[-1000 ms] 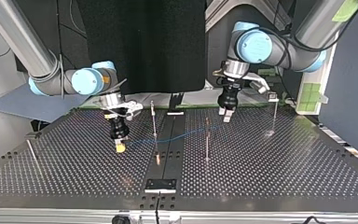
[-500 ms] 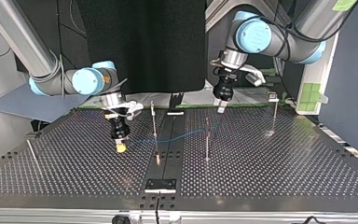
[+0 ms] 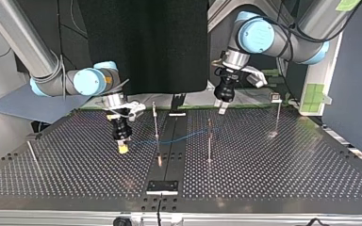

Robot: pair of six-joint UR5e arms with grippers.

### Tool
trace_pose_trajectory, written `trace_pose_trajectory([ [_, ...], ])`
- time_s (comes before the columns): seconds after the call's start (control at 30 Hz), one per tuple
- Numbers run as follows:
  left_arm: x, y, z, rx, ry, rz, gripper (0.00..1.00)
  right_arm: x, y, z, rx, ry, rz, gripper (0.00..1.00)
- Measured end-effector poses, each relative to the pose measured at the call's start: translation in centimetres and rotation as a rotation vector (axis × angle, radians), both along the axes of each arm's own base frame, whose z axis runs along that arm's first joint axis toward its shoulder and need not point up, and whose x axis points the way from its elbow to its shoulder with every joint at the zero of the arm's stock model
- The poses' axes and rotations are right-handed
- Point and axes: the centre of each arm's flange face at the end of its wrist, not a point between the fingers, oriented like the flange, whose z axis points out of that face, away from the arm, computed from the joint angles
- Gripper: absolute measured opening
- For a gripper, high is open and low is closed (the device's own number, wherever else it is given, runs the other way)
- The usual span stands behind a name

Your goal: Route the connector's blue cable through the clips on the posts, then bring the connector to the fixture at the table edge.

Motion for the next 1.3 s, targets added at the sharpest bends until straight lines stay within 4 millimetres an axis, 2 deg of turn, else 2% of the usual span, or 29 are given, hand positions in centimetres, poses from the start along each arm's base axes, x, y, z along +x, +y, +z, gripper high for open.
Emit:
trace_pose_trajectory([
  [0.3, 0.0, -0.3, 0.0, -0.004, -0.019, -0.017, 1.0, 0.1, 0.1, 0.0, 0.001, 0.0, 0.001, 0.0],
  [0.6, -2.0, -1.3, -1.9, -0.073, -0.01, -0.092, 1.0, 0.3, 0.2, 0.0, 0.001, 0.001, 0.004, 0.0],
  [0.77, -1.9, -2.4, -1.0, -0.09, -0.061, -0.093, 1.0, 0.3, 0.2, 0.0, -0.002, 0.0, 0.004, 0.0],
  [0.9, -1.1, -3.5, 0.9, -0.078, -0.142, -0.08, 1.0, 0.2, 0.3, -0.3, -0.003, 0.009, 0.0, 0.0],
  [1.0, -0.8, -4.1, 1.6, -0.065, -0.167, -0.067, 1.0, 0.0, 0.2, -0.6, -0.003, 0.013, -0.003, 0.0],
  [1.3, -0.4, -7.0, 1.0, 0.014, -0.137, -0.057, 1.0, -0.3, 0.5, -1.3, 0.013, 0.048, -0.007, 0.0],
])
